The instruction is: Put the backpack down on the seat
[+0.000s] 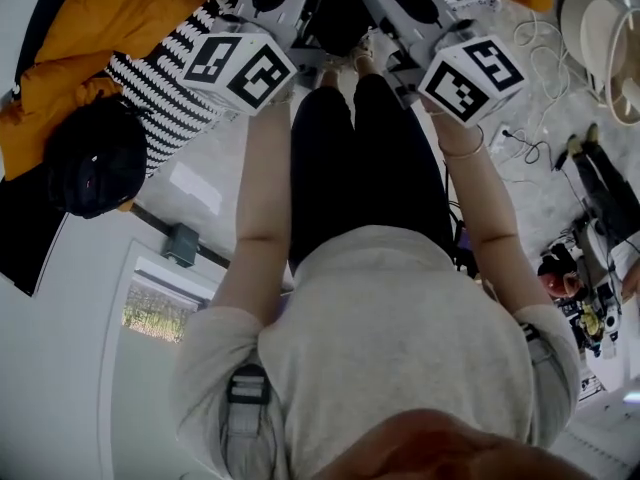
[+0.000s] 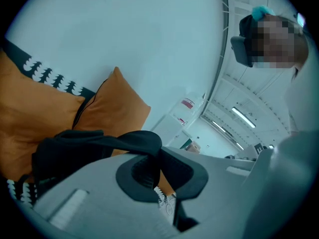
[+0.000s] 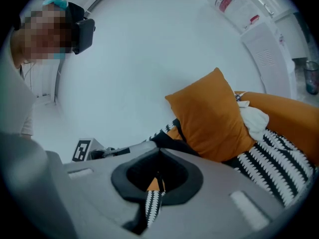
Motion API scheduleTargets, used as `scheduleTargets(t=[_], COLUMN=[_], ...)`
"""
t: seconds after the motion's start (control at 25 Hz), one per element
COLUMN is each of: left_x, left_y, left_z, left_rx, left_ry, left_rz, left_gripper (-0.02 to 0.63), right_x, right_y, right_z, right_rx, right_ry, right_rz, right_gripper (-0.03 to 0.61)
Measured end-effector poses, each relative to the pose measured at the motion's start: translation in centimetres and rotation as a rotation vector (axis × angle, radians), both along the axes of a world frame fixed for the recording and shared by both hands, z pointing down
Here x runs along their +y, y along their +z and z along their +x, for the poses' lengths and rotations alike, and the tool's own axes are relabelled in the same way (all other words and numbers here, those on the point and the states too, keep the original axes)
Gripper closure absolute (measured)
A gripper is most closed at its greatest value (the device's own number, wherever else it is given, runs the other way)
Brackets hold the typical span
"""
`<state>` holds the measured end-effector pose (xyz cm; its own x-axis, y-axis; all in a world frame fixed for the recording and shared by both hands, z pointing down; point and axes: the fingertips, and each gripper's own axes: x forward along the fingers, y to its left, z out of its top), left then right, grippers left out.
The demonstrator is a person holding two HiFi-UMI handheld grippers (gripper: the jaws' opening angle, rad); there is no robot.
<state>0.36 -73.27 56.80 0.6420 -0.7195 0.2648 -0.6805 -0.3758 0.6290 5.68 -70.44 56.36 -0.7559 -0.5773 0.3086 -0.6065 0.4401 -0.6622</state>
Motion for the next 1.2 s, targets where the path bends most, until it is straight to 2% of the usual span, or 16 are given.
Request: scheduleTargets(t=[0.24,0.52,0.68,0.72,0.8,0.84,1.0,1.2], left_x=[-1.0,-0.4,0.2,0.3,0.8,1.1,2.1,2.6], left_y=[2.3,4.9,5.2,5.1,5.0,5.0,5.1,3.7], left_z=[-1.0,0.3,-0.4,-0.2,0.2,0.5,0.9,-0.2], left_rx=[0.003,0.031,0.055,0.056,0.048,0.038,0.006,-0.030], left_ry=[-0.030,-0.024,-0.023,-0.013,0.018,0.030,0.025,-0.016], left_rz=[0.006,-0.095,-0.113,-0.115,-0.121,-0.127,-0.146,-0.121], left_gripper=[0.602,0.601,0.598,0.577,0.465,0.437,0.369,0.291], right_x=[0.2,-0.2,0.1,0.2,0.4,0.6,1.4,1.8], right_y=[2.4,3.6,3.7,3.7,3.5,3.5,2.9,1.8], right_z=[-0.3,-0.1,-0.5,-0.5,-0.5,-0.5,-0.3,-0.6], right_rx=[-0.002,-0.008,-0.002,-0.002,-0.008,-0.011,-0.010,-0.017], right_ry=[-0.008,-0.004,0.001,0.001,-0.001,-0.002,-0.014,-0.024], right_rz=[-0.022,-0.022,-0.022,-0.022,-0.025,-0.026,-0.019,-0.007], right_gripper=[0.575,0.575,0.575,0.575,0.575,0.575,0.575,0.575])
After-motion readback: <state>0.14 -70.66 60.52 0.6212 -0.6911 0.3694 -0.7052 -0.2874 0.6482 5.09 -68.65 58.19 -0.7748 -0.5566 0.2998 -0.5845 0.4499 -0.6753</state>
